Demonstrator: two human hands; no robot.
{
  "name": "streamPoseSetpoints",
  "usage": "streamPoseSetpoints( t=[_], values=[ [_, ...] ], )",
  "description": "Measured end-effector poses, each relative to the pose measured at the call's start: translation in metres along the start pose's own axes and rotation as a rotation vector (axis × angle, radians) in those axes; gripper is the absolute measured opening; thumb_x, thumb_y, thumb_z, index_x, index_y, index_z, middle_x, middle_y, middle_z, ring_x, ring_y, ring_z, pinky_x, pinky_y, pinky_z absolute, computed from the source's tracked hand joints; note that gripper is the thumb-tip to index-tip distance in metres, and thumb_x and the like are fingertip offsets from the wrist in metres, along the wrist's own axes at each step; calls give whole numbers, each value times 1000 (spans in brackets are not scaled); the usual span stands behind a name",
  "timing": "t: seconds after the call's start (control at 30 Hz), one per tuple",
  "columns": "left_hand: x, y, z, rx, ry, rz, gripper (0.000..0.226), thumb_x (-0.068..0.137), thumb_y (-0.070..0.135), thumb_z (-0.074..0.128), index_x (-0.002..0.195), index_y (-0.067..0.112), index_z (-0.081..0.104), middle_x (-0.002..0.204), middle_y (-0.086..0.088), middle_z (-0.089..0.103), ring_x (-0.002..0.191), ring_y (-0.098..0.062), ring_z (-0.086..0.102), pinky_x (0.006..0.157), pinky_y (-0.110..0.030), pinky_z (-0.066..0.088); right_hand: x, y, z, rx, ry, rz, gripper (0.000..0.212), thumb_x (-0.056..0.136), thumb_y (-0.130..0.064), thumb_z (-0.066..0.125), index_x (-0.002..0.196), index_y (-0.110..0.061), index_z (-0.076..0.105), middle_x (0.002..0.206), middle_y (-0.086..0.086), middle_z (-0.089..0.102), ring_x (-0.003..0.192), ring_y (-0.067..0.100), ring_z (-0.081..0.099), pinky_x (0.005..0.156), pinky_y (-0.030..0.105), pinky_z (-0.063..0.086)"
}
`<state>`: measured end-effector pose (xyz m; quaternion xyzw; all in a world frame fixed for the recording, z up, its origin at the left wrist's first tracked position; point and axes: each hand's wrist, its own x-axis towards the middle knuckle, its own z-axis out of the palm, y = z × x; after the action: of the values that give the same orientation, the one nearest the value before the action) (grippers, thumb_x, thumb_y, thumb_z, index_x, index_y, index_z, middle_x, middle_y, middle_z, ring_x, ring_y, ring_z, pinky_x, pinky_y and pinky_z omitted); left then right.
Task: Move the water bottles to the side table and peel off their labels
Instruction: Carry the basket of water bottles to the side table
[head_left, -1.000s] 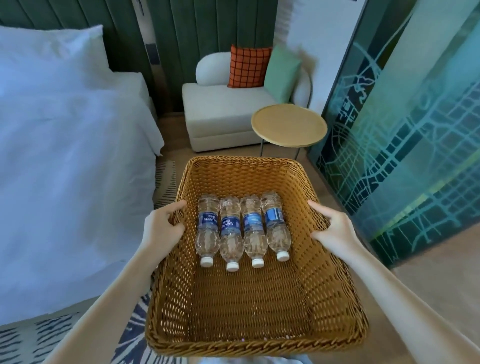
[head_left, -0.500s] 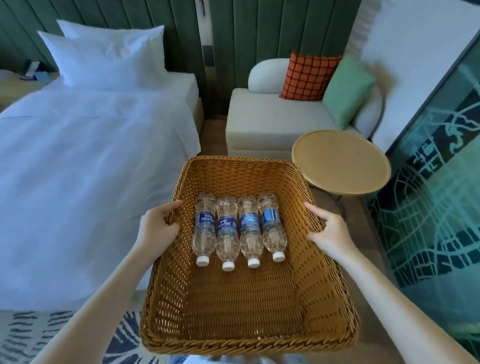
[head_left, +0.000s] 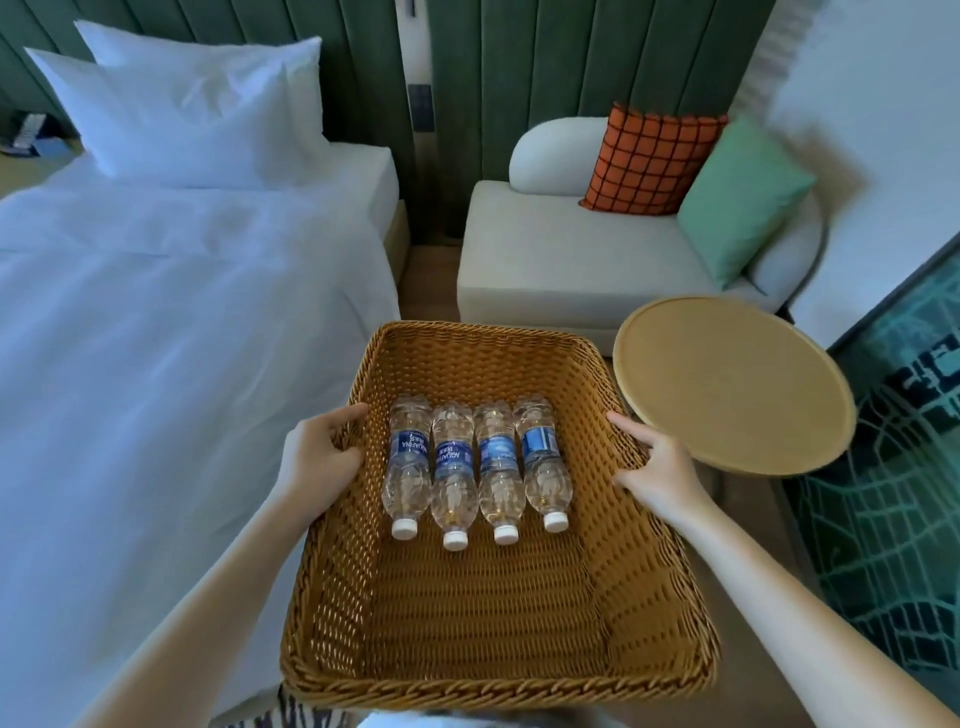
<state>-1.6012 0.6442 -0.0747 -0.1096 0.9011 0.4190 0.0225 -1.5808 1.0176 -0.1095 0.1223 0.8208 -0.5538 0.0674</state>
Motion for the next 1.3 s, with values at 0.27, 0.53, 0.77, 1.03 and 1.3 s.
streamPoseSetpoints(
  t=[0.27,0.53,0.77,1.03,1.3],
  values=[
    [161,21,12,-4,-63,19,55,84,-1,65,135,20,63,134,-6,65,122,-21,59,103,-32,45,133,-29,15,-10,79,28,77,84,16,67,145,-29,52,153,1,48,119,18,62,81,16,55],
    [290,39,52,17,-121,5,56,84,0,65,135,22,62,134,-3,65,122,-19,59,102,-30,44,264,-26,7,-26,90,95,81,81,18,65,143,-33,53,153,2,48,85,-26,59,57,8,52],
    [397,47,113,39,-145,-45,57,86,-4,62,137,21,61,134,-4,65,122,-19,60,102,-30,44,381,-4,0,-67,65,123,79,82,18,64,144,-31,52,152,1,49,91,-24,58,58,4,50],
    [502,0,201,78,-179,-114,58,89,-1,60,140,25,57,136,0,63,109,0,54,86,-2,35,487,51,30,-109,68,183,78,86,16,62,147,-30,50,152,-7,46,98,-10,66,69,10,56],
    [568,-121,309,95,-278,-132,58,92,-4,58,144,21,53,129,5,63,90,14,60,79,-3,45,552,189,98,-146,100,240,77,87,14,64,147,-30,49,152,-2,49,107,15,67,75,13,56]
  ],
)
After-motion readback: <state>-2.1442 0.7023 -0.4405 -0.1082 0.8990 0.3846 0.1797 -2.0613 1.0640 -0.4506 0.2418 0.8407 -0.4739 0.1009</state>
